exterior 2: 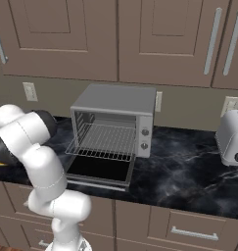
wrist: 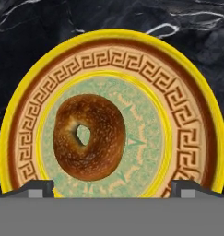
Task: Pick up the bagel from the plate, place it on the toaster oven rack, close the door, and set the timer.
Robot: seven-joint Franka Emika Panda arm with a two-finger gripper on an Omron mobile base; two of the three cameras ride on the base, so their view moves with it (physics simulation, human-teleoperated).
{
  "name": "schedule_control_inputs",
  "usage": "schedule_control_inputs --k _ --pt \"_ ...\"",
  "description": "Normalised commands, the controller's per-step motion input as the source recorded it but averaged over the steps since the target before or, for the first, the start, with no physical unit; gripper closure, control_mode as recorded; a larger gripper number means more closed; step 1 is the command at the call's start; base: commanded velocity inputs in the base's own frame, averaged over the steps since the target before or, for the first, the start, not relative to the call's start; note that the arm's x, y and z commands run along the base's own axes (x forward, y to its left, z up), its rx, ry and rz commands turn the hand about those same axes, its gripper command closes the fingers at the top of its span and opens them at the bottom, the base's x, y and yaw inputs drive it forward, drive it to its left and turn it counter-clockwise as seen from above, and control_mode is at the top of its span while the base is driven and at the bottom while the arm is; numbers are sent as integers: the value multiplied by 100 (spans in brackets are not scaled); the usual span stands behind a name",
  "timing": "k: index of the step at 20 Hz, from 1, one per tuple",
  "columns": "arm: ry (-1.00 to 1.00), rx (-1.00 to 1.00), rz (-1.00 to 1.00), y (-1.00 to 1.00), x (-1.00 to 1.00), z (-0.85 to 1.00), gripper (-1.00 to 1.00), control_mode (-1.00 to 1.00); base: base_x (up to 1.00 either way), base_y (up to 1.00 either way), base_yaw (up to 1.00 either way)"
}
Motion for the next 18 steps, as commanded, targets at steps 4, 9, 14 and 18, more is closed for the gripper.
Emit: schedule_control_inputs --k 4,9,14,18 --pt "0 5 0 1 8 -11 -100 -100 0 0 0" --pt "0 4 0 8 5 -12 -100 -100 0 0 0" --pt "0 0 0 9 3 -9 -100 -100 0 0 0" --pt "0 0 0 14 8 0 -100 -100 0 0 0"
